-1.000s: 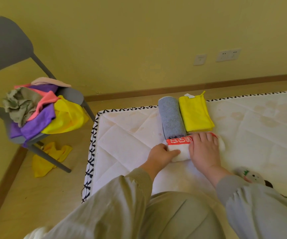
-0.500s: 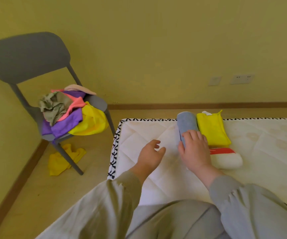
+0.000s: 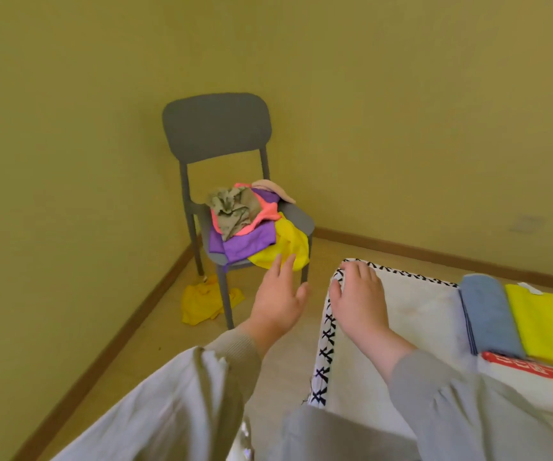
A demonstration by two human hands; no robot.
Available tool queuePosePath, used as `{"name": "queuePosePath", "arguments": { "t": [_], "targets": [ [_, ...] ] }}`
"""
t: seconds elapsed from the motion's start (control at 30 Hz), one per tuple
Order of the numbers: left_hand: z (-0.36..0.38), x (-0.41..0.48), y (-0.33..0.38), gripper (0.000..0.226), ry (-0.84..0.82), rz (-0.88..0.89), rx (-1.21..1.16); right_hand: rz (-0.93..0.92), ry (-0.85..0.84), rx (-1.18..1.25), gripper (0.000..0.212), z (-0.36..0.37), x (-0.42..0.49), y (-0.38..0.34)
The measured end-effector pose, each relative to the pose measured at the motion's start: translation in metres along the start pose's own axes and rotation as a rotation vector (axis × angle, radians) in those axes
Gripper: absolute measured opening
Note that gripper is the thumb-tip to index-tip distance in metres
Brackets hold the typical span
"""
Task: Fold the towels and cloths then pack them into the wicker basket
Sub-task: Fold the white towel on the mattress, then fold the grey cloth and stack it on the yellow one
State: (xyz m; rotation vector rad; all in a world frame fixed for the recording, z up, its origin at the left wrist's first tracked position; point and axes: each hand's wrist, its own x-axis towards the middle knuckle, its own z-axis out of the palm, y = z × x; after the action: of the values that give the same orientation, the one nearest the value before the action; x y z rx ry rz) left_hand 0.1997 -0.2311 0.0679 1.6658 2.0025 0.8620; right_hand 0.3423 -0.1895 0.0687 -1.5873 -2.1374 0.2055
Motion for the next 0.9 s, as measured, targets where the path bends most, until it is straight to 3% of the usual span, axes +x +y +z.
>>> {"name": "queuePosePath", "arguments": {
  "t": [0.1,0.3,0.5,0.7,0.9],
  "targets": [
    [-0.03,-0.004,-0.03,0.062,0.083,-0.046,-0.017,0.008,-0.032,-0.016,0.031,0.016,0.005,-0.045],
    [-0.077,-0.018,-0.101,0.062,0.187,-0.16,-0.093,0.074,-0.308,0.021,0.039,0.061,0.022,-0.132],
    [-0.101,-0.028,-0.185,0.058,0.224,-0.329,-0.072,0.058,-0.468,0.079,0.038,0.124,0.04,-0.186],
    [-0.082,0.015,-0.286,0.058,0.175,-0.469,-0.056,0.04,-0.642,0.13,0.029,0.244,0.064,-0.206],
    [-0.013,0.061,-0.393,0.057,0.054,-0.597,-0.022,0.02,-0.769,0.106,0.033,0.373,0.076,-0.193]
  ]
}}
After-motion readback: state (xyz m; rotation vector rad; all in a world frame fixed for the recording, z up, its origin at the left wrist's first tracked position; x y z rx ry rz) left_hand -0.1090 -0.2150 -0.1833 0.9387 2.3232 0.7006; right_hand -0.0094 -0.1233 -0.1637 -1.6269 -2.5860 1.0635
